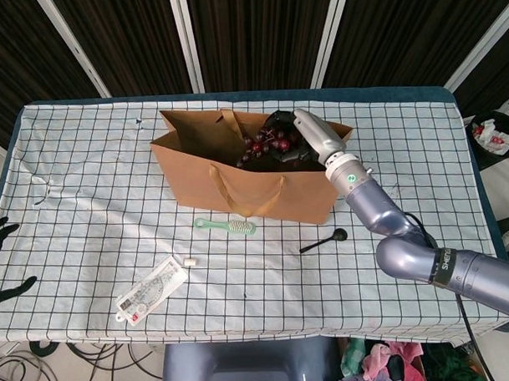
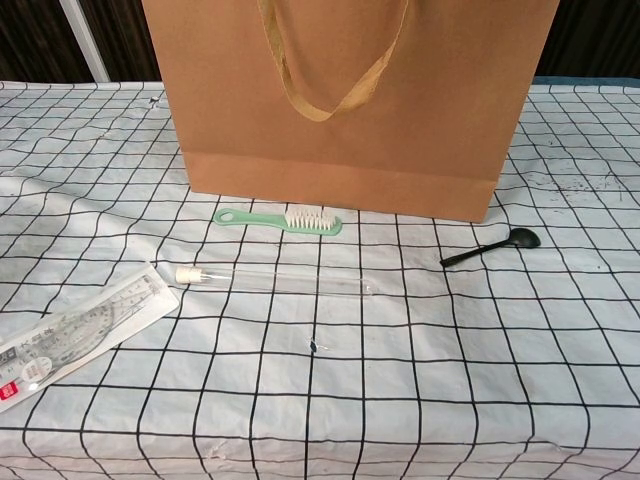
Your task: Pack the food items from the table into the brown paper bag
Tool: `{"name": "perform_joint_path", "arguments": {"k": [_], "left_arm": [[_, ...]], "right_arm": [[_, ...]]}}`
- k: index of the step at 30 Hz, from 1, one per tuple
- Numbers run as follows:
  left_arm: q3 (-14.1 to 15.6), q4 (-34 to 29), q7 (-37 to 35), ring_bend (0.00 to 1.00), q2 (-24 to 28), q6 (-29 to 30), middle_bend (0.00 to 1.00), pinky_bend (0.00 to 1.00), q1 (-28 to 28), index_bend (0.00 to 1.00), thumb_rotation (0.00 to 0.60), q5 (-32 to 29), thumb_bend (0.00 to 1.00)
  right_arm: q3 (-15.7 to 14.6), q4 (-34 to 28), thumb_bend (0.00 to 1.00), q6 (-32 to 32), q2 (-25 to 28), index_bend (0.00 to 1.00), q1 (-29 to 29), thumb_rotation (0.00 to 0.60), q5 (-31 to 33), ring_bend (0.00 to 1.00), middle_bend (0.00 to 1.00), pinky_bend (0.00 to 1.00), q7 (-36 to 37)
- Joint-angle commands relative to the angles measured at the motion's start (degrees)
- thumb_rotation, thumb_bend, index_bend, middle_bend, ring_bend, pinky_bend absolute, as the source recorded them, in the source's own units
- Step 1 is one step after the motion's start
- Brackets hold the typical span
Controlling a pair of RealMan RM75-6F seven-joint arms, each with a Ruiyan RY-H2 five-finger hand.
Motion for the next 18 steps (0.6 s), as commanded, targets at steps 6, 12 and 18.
{"name": "perform_joint_path", "arguments": {"k": [6,12,18], "left_arm": [[-0.1,0.0,-0.2,0.01,0.0,0.1,0.09,0.05,0.1,0.17,0.600,-0.1,0.07],[-0.2,-0.1,-0.2,0.01,0.1,0.6,0.09,0.05,0.3,0.17,0.600,-0.2,0.07],[-0.4,-0.1,-0.1,0.01,0.2,0.5,0.09,0.05,0.4,0.17,0.600,-0.6,0.07]], "right_arm": [[-1.1,-0.9,0.28,-1.3,2.3,0.19,-0.1,0.600,0.7,0.22,0.07,0.26,-1.5],[-0.1,-2.4,0.28,0.8,4.3,0.17,-2.6,0.600,-2.2,0.21,0.06,0.26,-0.5],[1.2,-5.1,0.28,15.3,4.9,0.17,-8.9,0.600,-12.2,0.24,0.10,0.26,-0.6]]}}
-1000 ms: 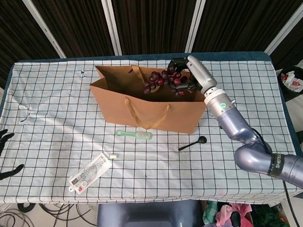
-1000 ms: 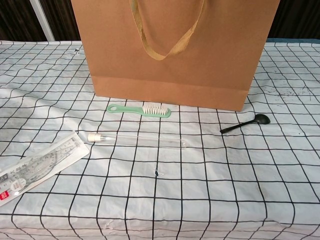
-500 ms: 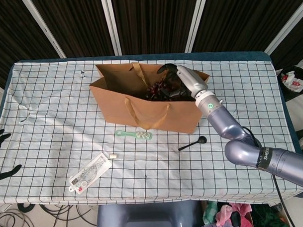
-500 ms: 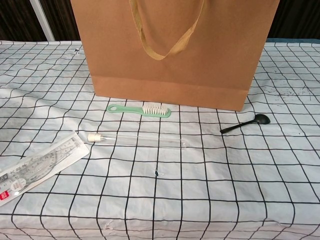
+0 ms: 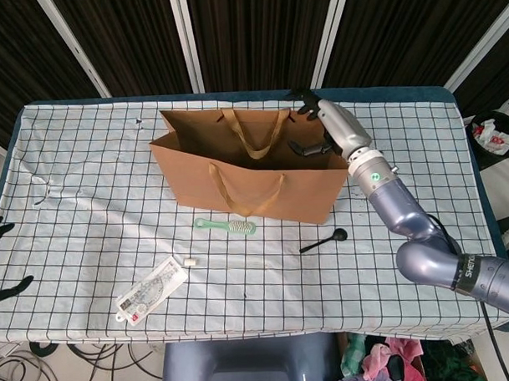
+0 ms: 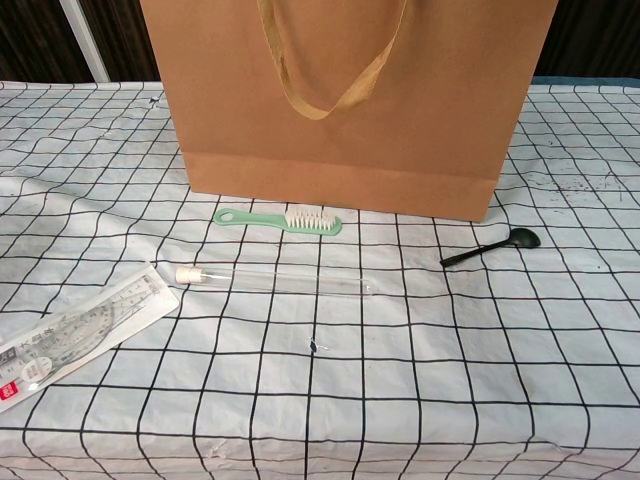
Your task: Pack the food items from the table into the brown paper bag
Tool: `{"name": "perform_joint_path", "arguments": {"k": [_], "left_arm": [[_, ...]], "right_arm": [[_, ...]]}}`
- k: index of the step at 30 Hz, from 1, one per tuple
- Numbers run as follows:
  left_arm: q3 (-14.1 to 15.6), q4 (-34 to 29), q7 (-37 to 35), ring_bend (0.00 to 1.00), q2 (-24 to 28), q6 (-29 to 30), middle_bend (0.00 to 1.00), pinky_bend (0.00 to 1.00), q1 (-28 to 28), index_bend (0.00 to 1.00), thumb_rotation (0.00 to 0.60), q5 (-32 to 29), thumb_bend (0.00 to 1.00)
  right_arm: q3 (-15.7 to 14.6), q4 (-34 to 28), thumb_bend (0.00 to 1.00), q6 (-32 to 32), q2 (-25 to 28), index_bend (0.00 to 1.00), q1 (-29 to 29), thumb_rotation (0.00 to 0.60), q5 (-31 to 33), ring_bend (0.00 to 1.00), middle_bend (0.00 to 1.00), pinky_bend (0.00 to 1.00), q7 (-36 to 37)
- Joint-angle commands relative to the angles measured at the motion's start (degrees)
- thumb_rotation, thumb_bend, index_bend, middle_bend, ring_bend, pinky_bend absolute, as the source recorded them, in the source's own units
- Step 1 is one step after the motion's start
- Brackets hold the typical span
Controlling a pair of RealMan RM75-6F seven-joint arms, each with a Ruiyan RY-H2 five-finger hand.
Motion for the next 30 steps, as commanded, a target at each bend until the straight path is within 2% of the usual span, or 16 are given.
{"name": "perform_joint_path", "arguments": {"k": [1,7,11,12,13,15,18,25,30], "left_arm": [[-0.1,-0.1,0.0,0.01,0.1,0.0,0.09,0.05,0.1,0.17,0.600,-0.2,0.07],[0.1,-0.3,-0.1,0.01,0.4,0.2,0.09,0.05,0.2,0.17,0.600,0.3,0.07],[0.4,-0.3,-0.5,0.01,1.1,-0.5,0.09,0.05,0.1,0.17,0.600,0.5,0.07],[0.2,-0.4,-0.7,0.01,1.4,0.1,0.09,0.05,0.2,0.17,0.600,0.5,0.07],[0.2,-0.4,-0.8,0.01,1.4,0.4,0.09,0.05,0.4,0.17,0.600,0.6,0.07],[0.3,-0.3,-1.0,0.01,1.6,0.7,0.09,0.05,0.5,0.17,0.600,1.1,0.07],[0.5,-0.1,-1.5,0.01,1.7,1.0,0.09,0.05,0.6,0.17,0.600,1.8,0.07],[1.1,0.2,-1.8,0.01,2.6,1.0,0.08,0.05,0.8,0.16,0.600,2.5,0.07],[1.0,0.3,-1.7,0.01,3.0,0.3,0.08,0.05,0.8,0.15,0.600,1.5,0.07]], "right_arm": [[0.1,-2.4,0.28,12.8,1.0,0.17,-5.9,0.600,-10.1,0.24,0.10,0.26,-1.6],[-4.7,-7.0,0.28,22.9,5.1,0.17,-14.0,0.600,-18.3,0.25,0.11,0.26,-8.0],[-10.9,-10.7,0.27,27.6,8.9,0.15,-19.9,0.600,-24.1,0.26,0.11,0.26,-16.3],[-15.4,-13.3,0.26,28.5,10.1,0.15,-23.9,0.600,-26.7,0.26,0.11,0.26,-18.1],[-17.2,-14.6,0.26,29.7,10.7,0.15,-25.8,0.600,-28.7,0.26,0.11,0.26,-18.4],[-20.8,-16.0,0.23,32.0,10.8,0.15,-29.6,0.600,-32.8,0.26,0.11,0.26,-19.1],[-24.3,-15.8,0.22,35.6,9.0,0.14,-34.0,0.600,-37.2,0.25,0.11,0.26,-21.4],[-29.0,-12.6,0.22,41.0,2.5,0.13,-41.3,0.600,-41.7,0.25,0.11,0.26,-25.1],[-29.5,-7.9,0.22,45.9,-4.0,0.12,-45.3,0.600,-43.9,0.21,0.09,0.26,-31.7]]}}
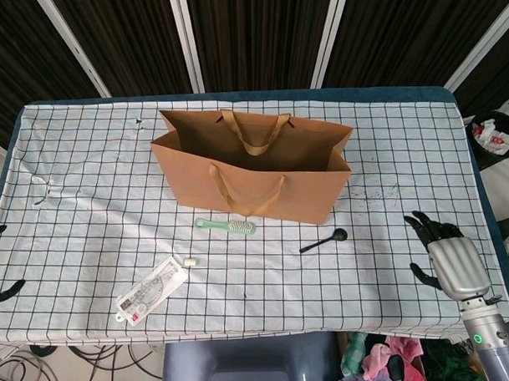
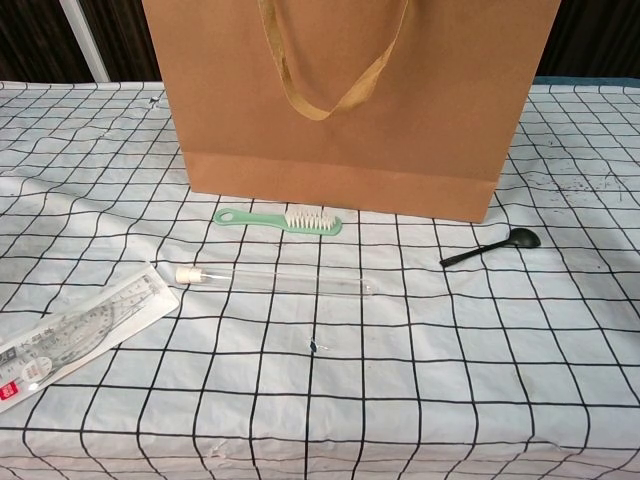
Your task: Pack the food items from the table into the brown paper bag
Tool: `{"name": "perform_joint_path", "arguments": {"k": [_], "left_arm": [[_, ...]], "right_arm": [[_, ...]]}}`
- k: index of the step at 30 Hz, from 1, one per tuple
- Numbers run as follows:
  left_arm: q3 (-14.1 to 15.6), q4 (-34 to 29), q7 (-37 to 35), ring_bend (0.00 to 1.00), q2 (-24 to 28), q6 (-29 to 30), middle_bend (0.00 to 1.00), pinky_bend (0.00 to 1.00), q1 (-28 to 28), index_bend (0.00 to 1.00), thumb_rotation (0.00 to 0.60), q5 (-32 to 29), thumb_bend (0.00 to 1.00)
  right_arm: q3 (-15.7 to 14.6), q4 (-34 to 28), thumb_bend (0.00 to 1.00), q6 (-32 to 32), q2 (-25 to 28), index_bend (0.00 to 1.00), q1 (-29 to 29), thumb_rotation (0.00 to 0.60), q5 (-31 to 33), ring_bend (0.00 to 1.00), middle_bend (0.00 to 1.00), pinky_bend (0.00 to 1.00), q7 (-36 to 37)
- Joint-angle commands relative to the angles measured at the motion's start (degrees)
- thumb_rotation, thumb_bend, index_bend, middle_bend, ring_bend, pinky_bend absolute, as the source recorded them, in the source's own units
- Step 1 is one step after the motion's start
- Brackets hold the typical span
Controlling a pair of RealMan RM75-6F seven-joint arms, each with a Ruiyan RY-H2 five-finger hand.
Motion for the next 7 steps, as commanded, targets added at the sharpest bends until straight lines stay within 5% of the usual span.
{"name": "perform_joint_path", "arguments": {"k": [1,7], "left_arm": [[0.0,0.0,0.2,0.01,0.2,-0.8,0.08,0.05,-0.1,0.15,0.600,-0.6,0.07],[0.1,-0.3,0.3,0.01,0.6,-2.2,0.08,0.05,-0.6,0.15,0.600,-1.2,0.07]], "right_arm": [[-0.6,4.1,0.22,4.4,-5.4,0.11,-3.4,0.600,-2.4,0.21,0.09,0.26,-5.6],[2.2,6.4,0.20,8.3,-11.5,0.10,-5.2,0.600,-4.0,0.21,0.08,0.26,-10.8]]}}
